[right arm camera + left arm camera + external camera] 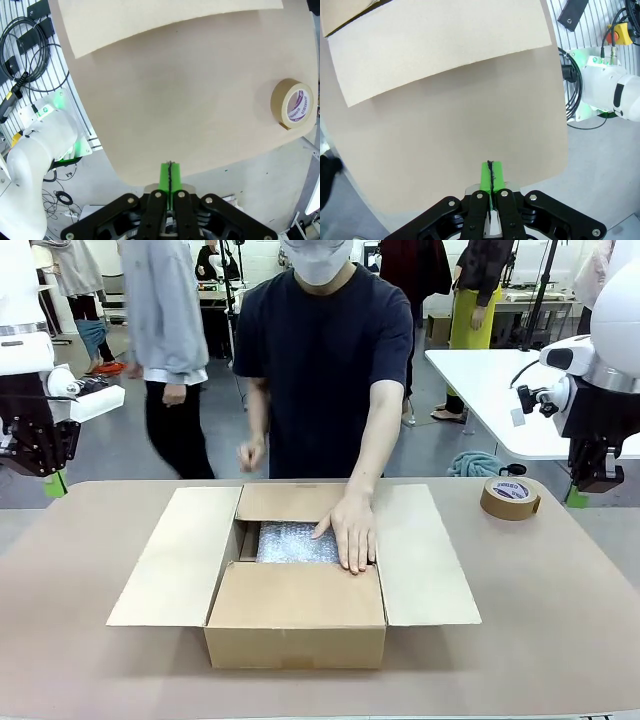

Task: Wrap the clocks to prevent damage.
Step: Push the right (or left) flap of the Package Box to close it.

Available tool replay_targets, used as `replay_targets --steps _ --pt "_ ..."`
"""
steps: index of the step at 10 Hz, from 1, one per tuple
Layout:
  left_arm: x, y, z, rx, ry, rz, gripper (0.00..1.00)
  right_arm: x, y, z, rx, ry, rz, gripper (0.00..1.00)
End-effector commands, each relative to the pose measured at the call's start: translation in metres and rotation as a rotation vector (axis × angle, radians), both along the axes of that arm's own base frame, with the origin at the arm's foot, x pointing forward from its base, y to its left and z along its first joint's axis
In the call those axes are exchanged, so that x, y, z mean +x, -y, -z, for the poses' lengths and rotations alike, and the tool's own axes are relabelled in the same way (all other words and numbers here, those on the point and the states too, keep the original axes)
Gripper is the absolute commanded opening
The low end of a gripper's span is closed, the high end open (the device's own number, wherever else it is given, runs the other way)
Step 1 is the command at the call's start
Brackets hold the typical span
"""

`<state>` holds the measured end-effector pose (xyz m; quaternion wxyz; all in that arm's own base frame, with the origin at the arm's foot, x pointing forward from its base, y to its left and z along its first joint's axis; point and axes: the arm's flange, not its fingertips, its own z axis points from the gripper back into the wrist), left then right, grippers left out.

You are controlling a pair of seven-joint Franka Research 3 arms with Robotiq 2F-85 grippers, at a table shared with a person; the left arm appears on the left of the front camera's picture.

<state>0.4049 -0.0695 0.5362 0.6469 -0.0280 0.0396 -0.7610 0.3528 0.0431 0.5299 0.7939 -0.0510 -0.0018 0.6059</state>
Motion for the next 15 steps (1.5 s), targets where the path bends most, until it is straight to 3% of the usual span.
replay_targets --steps 1,4,5,7,9,10,11,12,13,15 --pt "-0.001 -0.001 -0.002 0.007 0.007 0.002 0.00 -0.002 0.000 0.005 0.027 0.008 -0.007 0.01" --pt "0.000 0.000 0.000 0.000 0.000 0.000 0.00 -0.002 0.000 0.005 0.027 0.008 -0.007 0.01" --pt "0.014 -0.036 0.015 -0.152 -0.019 -0.064 0.00 -0.002 0.000 0.005 0.027 0.008 -0.007 0.01" --pt "0.009 -0.079 0.053 -0.419 0.019 -0.142 0.00 -0.002 0.000 0.005 0.027 0.008 -0.007 0.01" --pt "0.009 -0.108 0.077 -0.526 0.065 -0.187 0.00 -0.002 0.000 0.005 0.027 0.008 -0.007 0.01" --pt "-0.002 -0.116 0.099 -0.563 0.098 -0.206 0.00 -0.002 0.000 0.005 0.027 0.008 -0.007 0.01" --pt "0.003 -0.118 0.103 -0.545 0.119 -0.212 0.00 -0.002 0.000 0.005 0.027 0.008 -0.007 0.01" --pt "0.008 -0.108 0.090 -0.444 0.096 -0.234 0.00 -0.002 0.000 0.005 0.027 0.008 -0.007 0.01" --pt "0.004 -0.127 0.097 -0.536 0.073 -0.240 0.00 -0.002 0.000 0.005 0.027 0.008 -0.007 0.01" --pt "0.004 -0.127 0.097 -0.536 0.073 -0.240 0.00 -0.002 0.000 0.005 0.027 0.008 -0.007 0.01"
